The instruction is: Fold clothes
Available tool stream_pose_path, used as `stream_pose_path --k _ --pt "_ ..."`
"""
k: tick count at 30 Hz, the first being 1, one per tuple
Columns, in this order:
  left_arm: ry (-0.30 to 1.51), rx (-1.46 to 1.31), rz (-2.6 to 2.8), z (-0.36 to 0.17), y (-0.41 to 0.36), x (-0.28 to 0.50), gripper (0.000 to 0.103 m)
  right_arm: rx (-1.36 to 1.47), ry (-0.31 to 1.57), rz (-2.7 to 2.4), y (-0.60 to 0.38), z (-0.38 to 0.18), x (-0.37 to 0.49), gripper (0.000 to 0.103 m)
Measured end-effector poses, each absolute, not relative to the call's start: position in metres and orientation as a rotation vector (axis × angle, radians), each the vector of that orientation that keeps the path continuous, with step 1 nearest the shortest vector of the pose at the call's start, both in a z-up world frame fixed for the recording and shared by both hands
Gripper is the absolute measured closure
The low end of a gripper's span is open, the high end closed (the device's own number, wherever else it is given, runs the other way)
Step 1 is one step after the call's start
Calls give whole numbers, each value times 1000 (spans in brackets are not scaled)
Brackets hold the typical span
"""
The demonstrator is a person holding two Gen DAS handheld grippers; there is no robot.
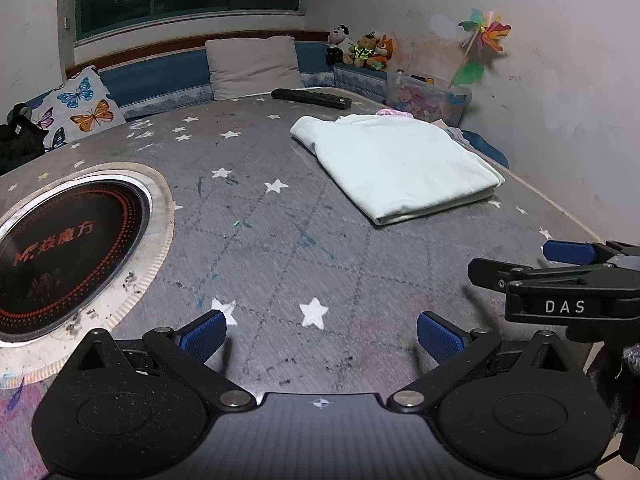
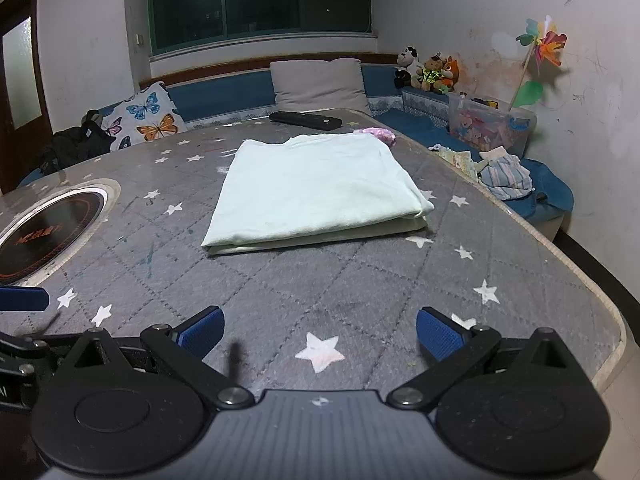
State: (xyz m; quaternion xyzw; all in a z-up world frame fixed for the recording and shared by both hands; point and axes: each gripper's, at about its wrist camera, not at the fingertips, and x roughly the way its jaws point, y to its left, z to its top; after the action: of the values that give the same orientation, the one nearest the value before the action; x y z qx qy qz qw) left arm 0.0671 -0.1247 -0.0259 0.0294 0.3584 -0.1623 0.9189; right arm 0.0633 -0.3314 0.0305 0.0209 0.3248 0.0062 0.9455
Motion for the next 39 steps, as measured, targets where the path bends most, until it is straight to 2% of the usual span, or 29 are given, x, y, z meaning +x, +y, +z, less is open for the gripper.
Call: stream_pose_path --k 39 --pt "763 81 -338 -33 -132 51 0 54 676 43 -324 25 54 0"
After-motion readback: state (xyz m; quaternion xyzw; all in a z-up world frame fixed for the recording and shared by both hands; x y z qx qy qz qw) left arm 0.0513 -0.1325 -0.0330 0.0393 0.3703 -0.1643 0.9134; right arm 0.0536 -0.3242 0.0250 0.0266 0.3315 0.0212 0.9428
